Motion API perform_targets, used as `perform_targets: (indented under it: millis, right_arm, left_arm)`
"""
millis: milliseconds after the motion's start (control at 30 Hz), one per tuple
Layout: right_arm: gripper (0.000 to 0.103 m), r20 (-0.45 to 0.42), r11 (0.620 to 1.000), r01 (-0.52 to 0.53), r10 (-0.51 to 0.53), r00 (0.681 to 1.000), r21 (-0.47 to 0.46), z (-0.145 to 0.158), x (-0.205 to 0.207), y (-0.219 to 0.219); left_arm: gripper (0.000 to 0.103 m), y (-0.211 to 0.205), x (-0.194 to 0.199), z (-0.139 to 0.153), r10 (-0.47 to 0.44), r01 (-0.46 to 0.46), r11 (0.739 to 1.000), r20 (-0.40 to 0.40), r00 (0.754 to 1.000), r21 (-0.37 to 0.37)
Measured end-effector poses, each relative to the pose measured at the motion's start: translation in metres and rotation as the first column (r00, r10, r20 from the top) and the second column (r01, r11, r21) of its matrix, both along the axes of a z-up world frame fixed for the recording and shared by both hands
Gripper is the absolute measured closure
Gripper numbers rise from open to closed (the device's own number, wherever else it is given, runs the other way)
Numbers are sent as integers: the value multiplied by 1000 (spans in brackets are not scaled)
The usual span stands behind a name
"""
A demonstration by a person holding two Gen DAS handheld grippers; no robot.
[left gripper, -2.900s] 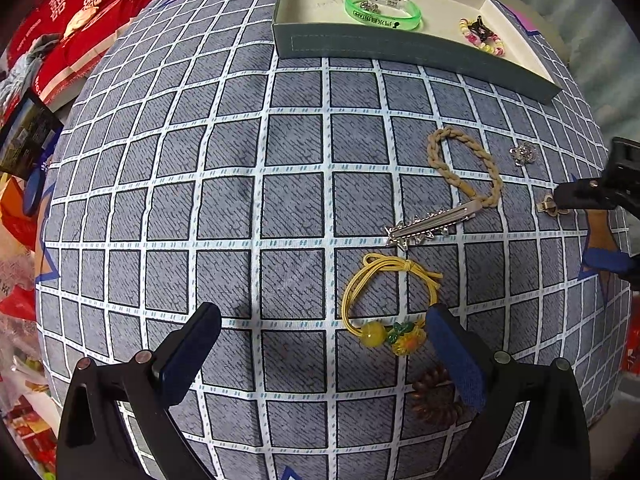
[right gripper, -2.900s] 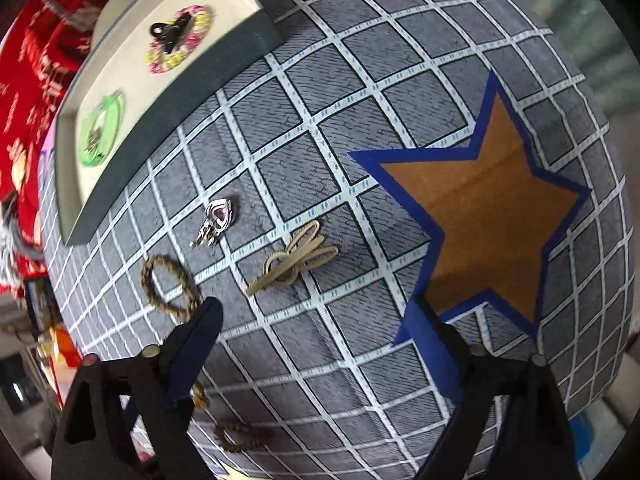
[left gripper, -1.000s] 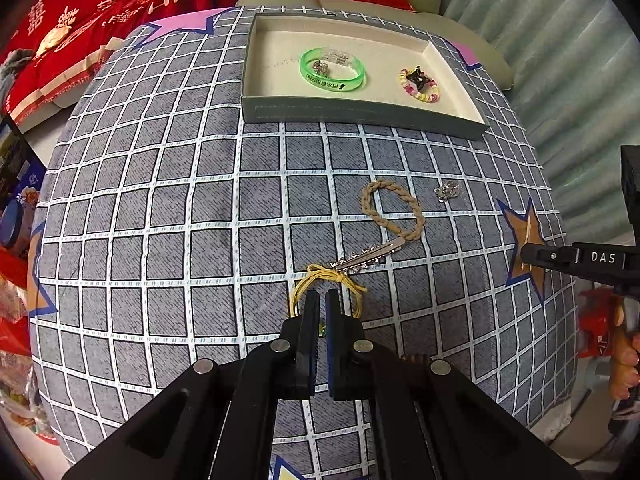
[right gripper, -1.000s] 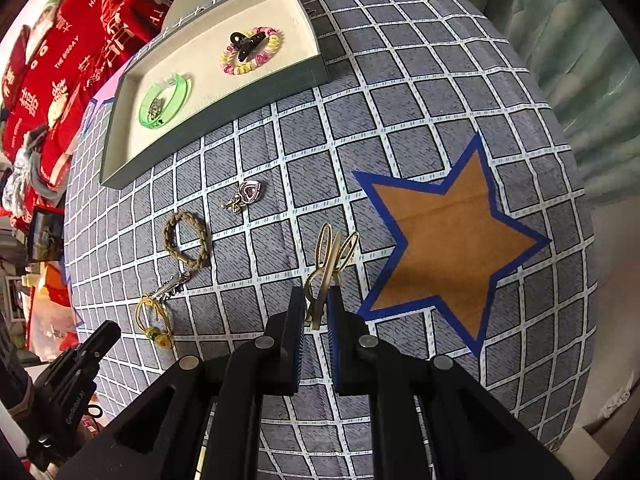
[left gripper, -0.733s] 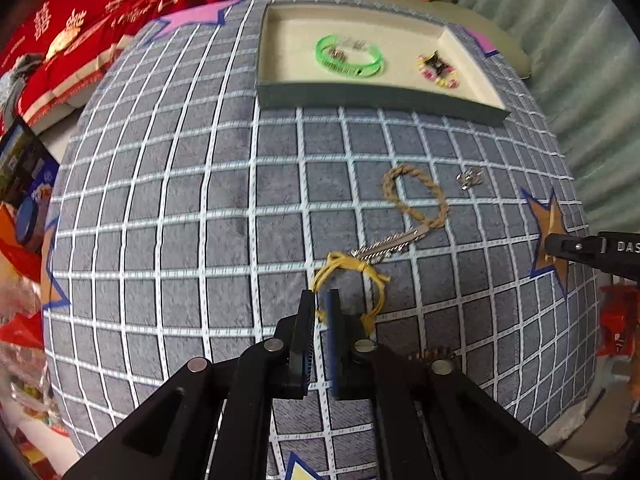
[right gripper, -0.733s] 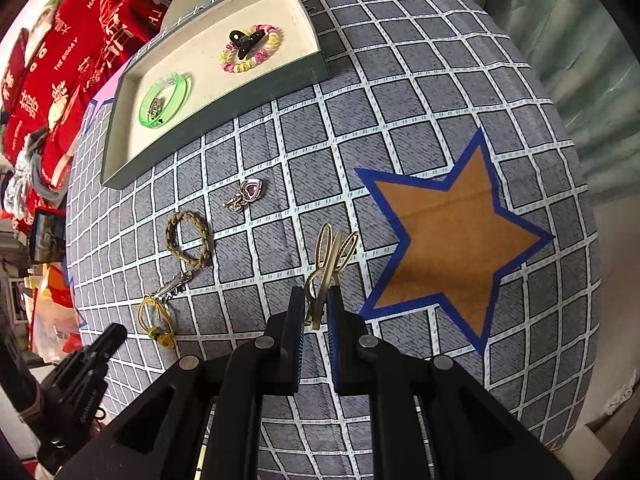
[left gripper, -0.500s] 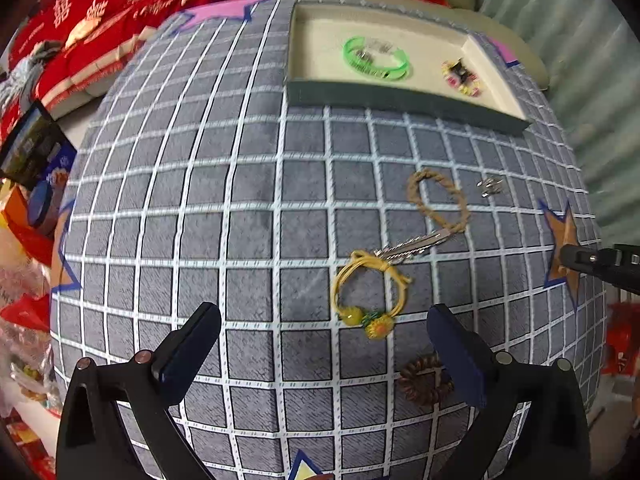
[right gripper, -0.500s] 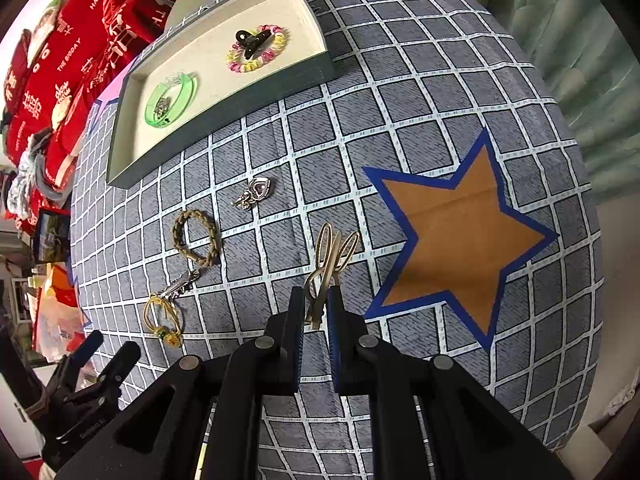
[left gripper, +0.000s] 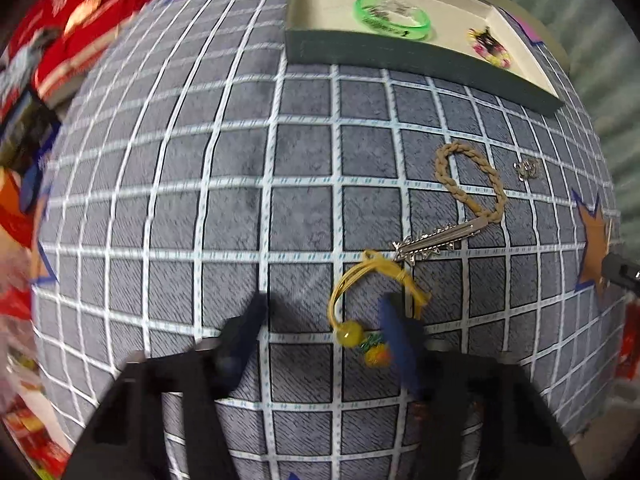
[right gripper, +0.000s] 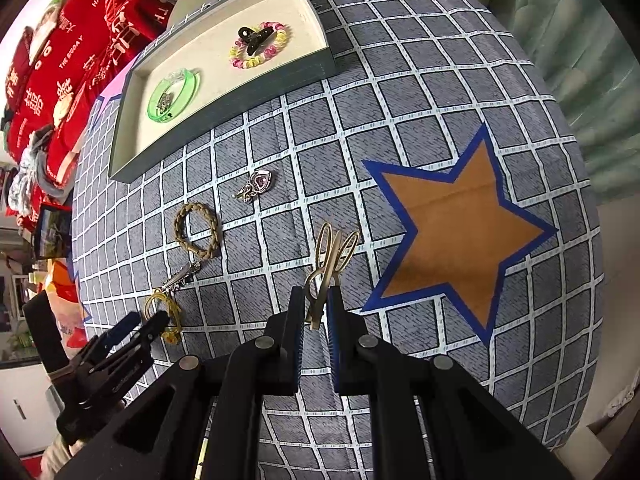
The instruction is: Organize jewelry
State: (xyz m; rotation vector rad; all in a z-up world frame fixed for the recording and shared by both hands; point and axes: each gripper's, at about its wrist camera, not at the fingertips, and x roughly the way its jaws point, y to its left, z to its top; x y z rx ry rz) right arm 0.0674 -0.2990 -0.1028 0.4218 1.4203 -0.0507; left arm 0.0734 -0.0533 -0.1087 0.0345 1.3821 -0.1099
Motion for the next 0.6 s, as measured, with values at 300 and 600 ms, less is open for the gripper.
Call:
perform_targets:
  millis: [300,600]
  right_arm:
    - [92,20,1000,-20,21,1000,-3,6,1,1]
    - [92,47,999,-36,35,998,9,16,8,2]
  left_arm:
    - [91,1,6,13,-4,3,992,-5,1000,-129]
    - [91,36,2,55,18,-9,978,39,999,-211]
